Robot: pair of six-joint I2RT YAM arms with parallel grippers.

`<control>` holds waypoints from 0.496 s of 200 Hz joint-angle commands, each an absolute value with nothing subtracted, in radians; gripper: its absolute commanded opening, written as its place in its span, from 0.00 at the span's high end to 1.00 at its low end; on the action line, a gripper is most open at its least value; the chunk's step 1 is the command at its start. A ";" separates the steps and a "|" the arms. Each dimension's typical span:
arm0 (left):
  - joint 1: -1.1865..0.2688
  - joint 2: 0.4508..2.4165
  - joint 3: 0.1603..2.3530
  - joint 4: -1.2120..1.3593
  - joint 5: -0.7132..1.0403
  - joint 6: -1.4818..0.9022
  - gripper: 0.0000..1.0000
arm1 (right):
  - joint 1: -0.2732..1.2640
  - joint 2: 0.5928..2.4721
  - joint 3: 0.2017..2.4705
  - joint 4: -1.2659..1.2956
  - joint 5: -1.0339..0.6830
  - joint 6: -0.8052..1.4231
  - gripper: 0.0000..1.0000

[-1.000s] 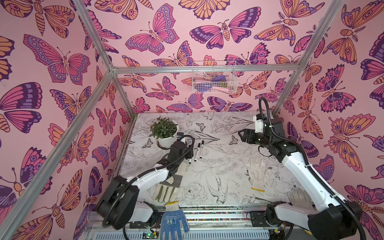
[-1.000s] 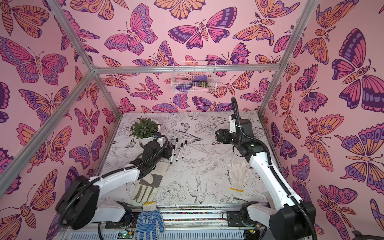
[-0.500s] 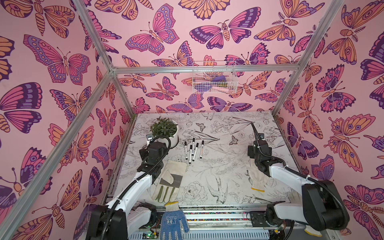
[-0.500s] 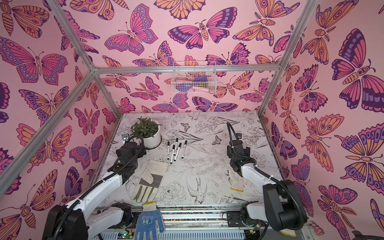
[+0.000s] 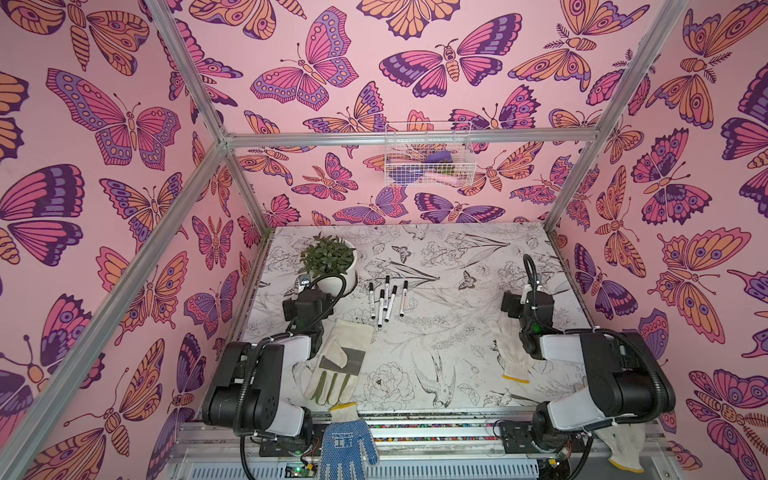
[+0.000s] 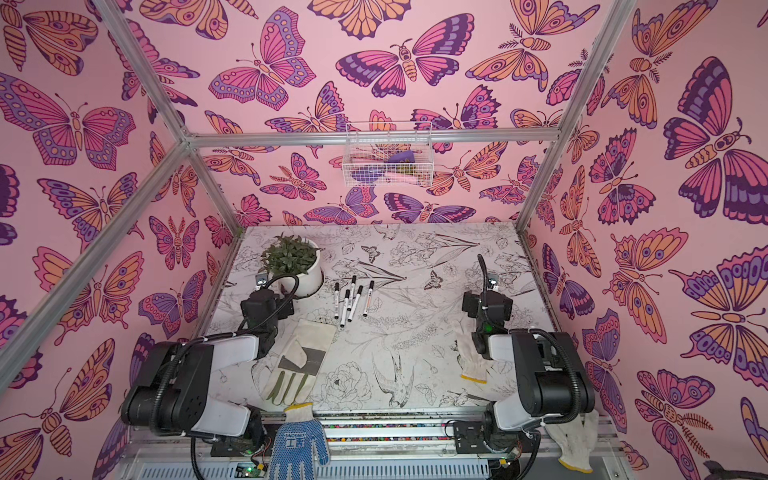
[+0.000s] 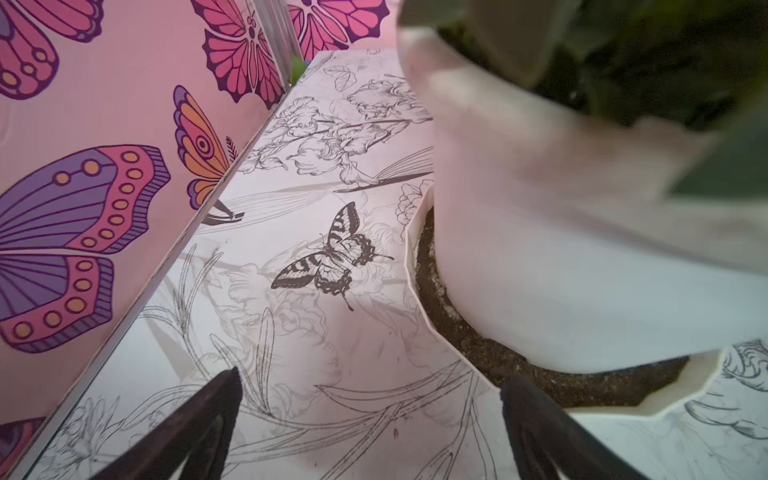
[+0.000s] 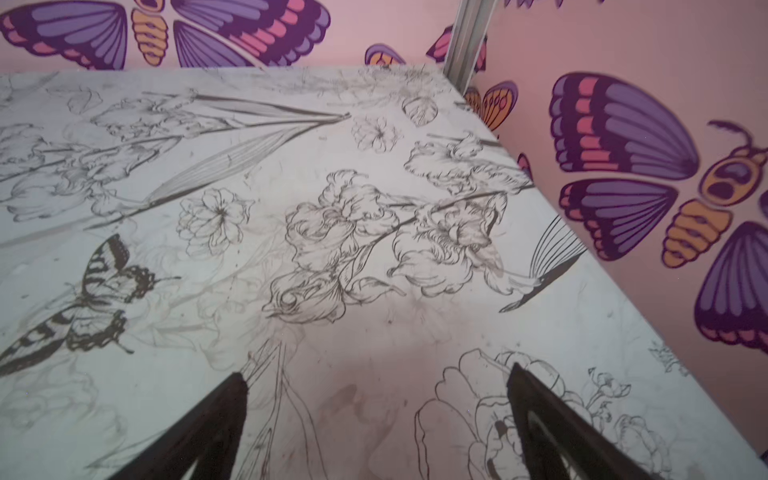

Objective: Insert the pens into the pen caps

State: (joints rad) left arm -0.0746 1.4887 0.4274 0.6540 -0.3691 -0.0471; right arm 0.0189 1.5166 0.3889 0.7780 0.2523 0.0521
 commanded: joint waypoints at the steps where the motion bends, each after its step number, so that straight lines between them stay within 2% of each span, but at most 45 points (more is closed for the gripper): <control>1: -0.054 1.497 0.394 0.824 -0.276 -0.010 0.01 | 0.018 1.532 0.373 0.907 0.161 0.069 0.01; 21: -0.040 1.577 0.347 1.004 -0.203 0.022 0.00 | 0.018 1.519 0.385 0.863 0.161 0.070 0.01; 35: -0.029 1.529 0.378 0.857 -0.210 -0.023 0.00 | 0.018 1.501 0.400 0.803 0.163 0.073 0.01; 48: -0.028 1.572 0.349 0.988 -0.221 0.002 0.00 | 0.018 1.509 0.394 0.832 0.159 0.071 0.01; 64: -0.032 1.530 0.344 0.927 -0.205 -0.007 0.01 | 0.018 1.504 0.398 0.812 0.161 0.072 0.01; 99: -0.064 1.552 0.270 1.073 -0.144 0.064 0.01 | 0.017 1.505 0.396 0.819 0.156 0.072 0.01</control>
State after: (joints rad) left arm -0.0483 1.5494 0.3202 0.9642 -0.2005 0.0174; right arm 0.0200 1.5181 0.3824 0.8097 0.1677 0.0563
